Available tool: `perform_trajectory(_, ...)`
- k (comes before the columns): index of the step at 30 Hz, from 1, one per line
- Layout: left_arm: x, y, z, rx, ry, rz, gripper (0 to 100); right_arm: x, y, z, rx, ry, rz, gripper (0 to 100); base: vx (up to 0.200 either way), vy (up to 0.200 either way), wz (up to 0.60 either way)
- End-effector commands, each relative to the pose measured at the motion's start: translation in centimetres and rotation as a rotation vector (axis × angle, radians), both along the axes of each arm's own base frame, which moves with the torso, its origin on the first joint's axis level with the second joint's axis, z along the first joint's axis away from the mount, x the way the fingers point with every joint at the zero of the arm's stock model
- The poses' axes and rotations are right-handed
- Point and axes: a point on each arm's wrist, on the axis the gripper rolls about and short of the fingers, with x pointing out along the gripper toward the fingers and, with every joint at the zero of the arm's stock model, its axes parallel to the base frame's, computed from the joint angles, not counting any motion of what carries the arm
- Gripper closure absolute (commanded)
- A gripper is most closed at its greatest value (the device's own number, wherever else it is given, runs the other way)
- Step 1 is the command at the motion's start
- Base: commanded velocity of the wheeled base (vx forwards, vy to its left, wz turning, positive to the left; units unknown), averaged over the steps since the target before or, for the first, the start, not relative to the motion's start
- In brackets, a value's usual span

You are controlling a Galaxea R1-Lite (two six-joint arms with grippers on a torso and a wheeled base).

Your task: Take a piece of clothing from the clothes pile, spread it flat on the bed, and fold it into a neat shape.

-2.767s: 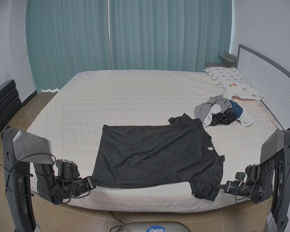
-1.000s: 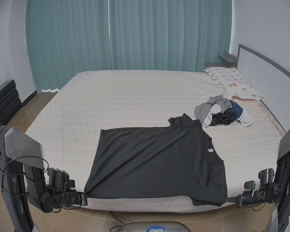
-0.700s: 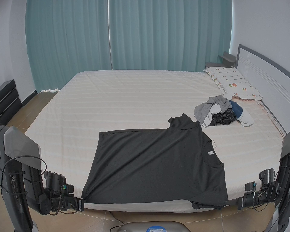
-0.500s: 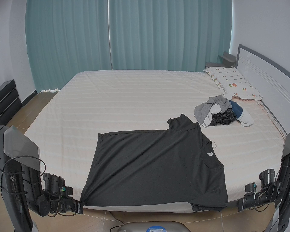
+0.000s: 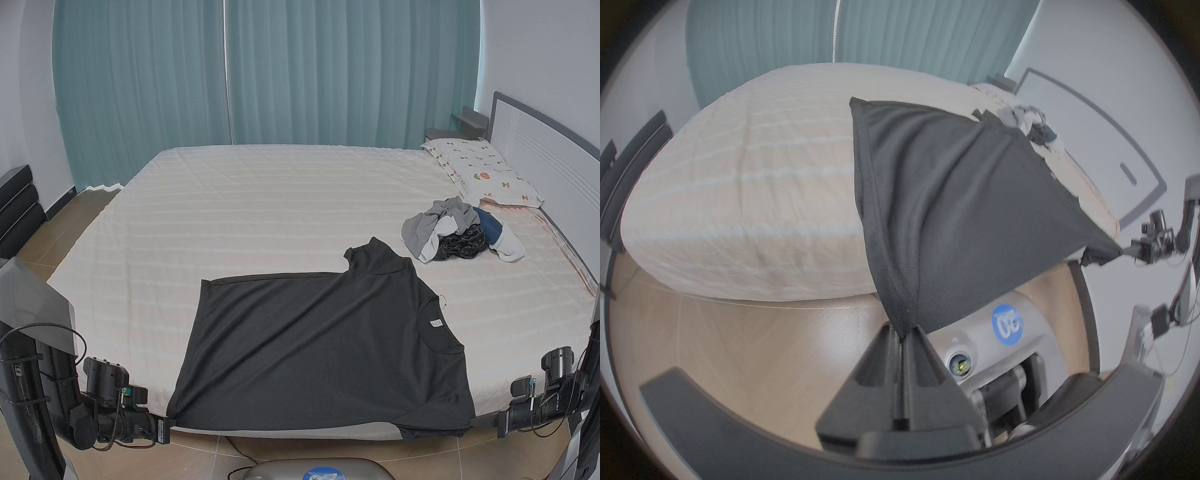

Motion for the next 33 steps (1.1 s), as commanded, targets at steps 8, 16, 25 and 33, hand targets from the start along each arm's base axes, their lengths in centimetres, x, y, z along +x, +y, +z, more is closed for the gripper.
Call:
perform_trajectory(8,4.9,-1.0,3.5,-0.281,-0.169,0.249,100,2.4,-0.4,3.6,0.137,-0.218,-0.063,100,0.0,0.0,0.0)
perform_trajectory(16,7.8,-1.2,4.2,-0.444,-0.153,0.418,100,7.6,-0.1,5.3,0.282,-0.2,-0.285,100,0.0,0.0,0.0)
perform_trajectory(25,10.1,-1.2,8.2,-0.557,-0.076,0.602,100,8.8,-0.1,6.3,0.265,-0.273,-0.306,100,0.0,0.0,0.0)
perform_trajectory(33,10.5,-0.9,9.0,-0.538,-0.11,0.644,100,7.5,0.6,6.0,0.272,-0.285,-0.289,100,0.0,0.0,0.0)
